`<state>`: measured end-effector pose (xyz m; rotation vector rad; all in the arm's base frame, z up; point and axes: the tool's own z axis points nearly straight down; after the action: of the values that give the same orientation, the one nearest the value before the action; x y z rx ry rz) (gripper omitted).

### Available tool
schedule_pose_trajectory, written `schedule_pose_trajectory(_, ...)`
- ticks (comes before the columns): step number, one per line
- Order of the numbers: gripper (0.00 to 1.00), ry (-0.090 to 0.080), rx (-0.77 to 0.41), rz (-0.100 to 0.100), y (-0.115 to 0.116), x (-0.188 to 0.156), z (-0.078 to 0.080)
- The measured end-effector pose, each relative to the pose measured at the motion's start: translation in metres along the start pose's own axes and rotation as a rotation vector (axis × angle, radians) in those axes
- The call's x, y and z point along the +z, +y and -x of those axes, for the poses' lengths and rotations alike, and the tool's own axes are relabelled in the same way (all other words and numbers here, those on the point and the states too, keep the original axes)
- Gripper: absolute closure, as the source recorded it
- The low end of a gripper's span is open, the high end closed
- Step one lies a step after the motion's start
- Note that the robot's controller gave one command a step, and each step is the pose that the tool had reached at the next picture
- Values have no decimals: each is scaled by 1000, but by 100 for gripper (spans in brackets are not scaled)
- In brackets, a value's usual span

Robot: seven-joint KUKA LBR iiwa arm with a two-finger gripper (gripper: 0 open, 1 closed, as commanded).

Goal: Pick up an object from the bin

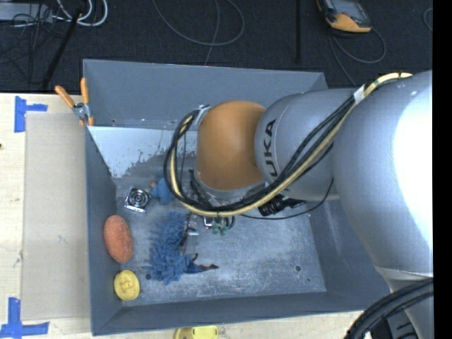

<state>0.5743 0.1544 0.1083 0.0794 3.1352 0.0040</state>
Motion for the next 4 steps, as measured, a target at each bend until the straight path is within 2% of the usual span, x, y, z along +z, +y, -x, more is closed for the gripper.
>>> schedule_pose_trajectory(1, 100, 4, -42, -2, -43, 36, -11)
schedule_pose_trajectory(2, 100, 4, -41, -2, -43, 36, -11)
schedule_pose_trajectory(3, 100, 5, -15, -3, -21, -50, -15)
schedule_pose_trajectory(4, 100, 5, -14, -3, -21, -50, -15)
